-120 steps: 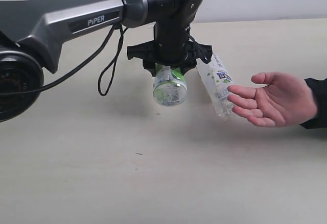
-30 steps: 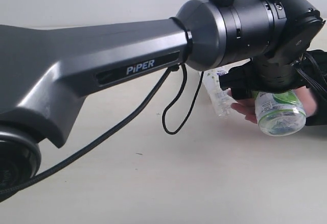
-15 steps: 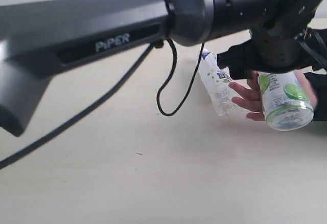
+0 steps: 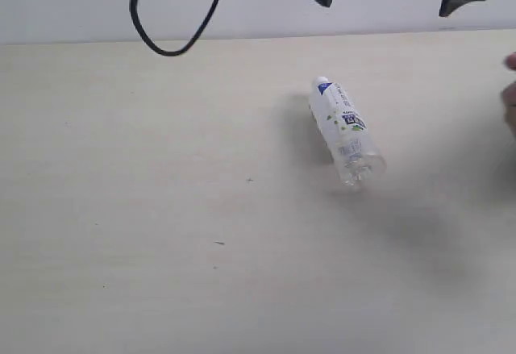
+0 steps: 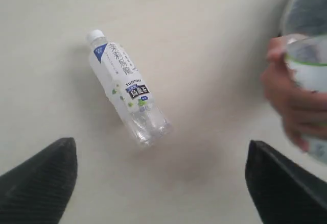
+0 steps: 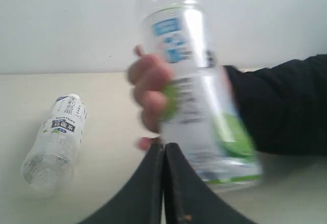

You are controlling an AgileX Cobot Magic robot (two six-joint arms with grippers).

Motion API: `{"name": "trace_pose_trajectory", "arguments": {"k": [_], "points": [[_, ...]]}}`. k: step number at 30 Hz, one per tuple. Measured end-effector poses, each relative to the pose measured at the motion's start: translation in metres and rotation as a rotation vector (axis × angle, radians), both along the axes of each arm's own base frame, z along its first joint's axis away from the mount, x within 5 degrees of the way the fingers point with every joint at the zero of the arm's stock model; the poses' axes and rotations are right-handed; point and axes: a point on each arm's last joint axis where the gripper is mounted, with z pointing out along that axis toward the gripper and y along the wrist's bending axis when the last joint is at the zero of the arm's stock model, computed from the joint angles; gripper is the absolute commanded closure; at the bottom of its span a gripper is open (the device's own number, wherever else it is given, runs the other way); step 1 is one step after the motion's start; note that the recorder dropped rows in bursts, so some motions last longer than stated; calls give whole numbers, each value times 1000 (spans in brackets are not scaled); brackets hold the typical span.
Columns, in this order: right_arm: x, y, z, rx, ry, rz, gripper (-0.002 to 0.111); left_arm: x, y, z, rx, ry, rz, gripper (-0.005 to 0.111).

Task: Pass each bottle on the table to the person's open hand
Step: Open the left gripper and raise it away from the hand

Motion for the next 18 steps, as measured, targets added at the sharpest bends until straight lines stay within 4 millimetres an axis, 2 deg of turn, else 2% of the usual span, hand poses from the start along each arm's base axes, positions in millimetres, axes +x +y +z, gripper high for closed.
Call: {"name": "trace_pose_trajectory", "arguments": {"k": [2,4,5,12,18], "points": [[0,0,0,0,0,0,108,-3,5,5,16,-14,-31,65],[0,0,0,0,0,0,108,-6,12,7,31,-17,-44,97],[0,0,0,0,0,0,108,-7,15,8,37,-18,-44,105],[0,0,0,0,0,0,108,-12,39,-8,124,-15,34,107],[0,0,0,0,0,0,108,-17,43,-20,38,-53,-23,107]]}}
